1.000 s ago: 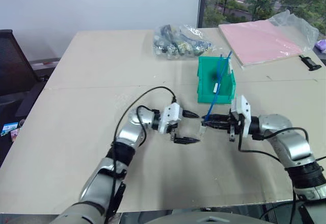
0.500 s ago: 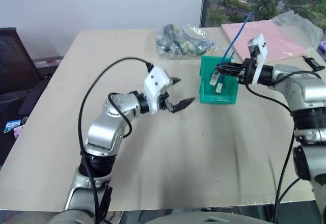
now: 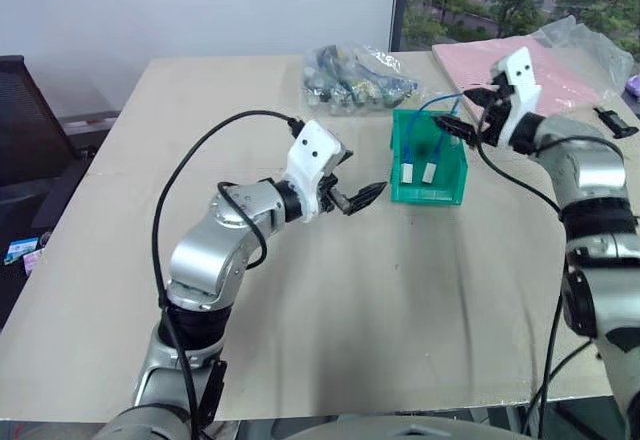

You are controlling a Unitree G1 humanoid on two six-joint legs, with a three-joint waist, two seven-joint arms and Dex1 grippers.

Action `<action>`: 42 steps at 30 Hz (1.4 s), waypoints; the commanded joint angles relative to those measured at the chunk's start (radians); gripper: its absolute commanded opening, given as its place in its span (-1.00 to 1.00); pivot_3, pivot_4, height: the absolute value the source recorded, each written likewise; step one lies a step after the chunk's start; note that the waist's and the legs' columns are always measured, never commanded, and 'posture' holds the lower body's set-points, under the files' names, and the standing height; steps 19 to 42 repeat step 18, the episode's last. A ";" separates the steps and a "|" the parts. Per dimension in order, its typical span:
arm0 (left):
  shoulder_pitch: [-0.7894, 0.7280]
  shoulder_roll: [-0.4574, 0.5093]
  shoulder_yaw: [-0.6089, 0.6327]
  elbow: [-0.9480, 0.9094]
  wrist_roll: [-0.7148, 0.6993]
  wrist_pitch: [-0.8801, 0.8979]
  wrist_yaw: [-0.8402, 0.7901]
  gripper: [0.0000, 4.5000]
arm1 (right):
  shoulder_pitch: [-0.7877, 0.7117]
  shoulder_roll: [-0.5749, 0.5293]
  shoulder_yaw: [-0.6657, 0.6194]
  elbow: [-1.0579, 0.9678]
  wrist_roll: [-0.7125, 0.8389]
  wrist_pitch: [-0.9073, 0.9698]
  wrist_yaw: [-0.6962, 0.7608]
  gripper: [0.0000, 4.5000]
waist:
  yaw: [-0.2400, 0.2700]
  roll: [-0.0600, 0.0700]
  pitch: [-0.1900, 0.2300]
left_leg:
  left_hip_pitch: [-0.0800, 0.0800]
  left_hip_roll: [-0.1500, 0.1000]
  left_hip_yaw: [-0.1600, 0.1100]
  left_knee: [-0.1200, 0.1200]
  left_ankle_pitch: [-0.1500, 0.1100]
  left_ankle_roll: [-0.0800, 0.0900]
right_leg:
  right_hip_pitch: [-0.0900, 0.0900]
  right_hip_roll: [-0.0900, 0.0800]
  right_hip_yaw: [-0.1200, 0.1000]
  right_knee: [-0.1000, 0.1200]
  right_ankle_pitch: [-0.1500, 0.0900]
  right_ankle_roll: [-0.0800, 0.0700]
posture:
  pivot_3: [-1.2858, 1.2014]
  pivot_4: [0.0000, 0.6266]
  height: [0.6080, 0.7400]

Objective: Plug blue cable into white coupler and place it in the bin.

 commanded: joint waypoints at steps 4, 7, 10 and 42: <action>0.213 0.046 0.080 -0.071 0.004 -0.148 0.018 0.96 | 0.429 -0.071 -0.140 -0.513 0.200 0.091 0.102 0.98 | -0.004 0.001 0.000 | 0.001 0.001 0.002 0.000 0.000 0.000 | -0.001 0.001 0.004 0.001 0.000 0.000 | 0.03 -0.52 0.83; 0.341 0.037 0.131 -0.094 -0.033 -0.203 0.008 0.96 | 0.626 -0.114 -0.157 -0.593 0.218 0.049 0.188 0.98 | -0.005 0.002 0.001 | 0.002 0.002 0.004 -0.001 0.000 0.000 | -0.001 0.001 0.005 0.001 0.000 0.000 | 0.03 -0.52 0.83; 0.494 0.083 0.119 -0.082 0.012 -0.322 -0.036 0.96 | 0.760 -0.126 -0.158 -0.548 0.183 -0.051 0.250 0.98 | -0.003 0.002 0.001 | 0.004 0.002 0.007 0.000 -0.003 0.005 | 0.000 0.001 0.007 0.001 0.000 0.000 | 0.03 -0.52 0.83; 0.659 0.059 0.112 -0.052 0.007 -0.436 -0.031 0.96 | 0.863 -0.101 -0.126 -0.405 0.095 -0.243 0.282 0.98 | 0.017 0.002 0.001 | 0.006 0.003 0.015 0.003 -0.003 0.005 | 0.000 0.002 0.015 0.001 0.003 -0.004 | 0.03 -0.52 0.83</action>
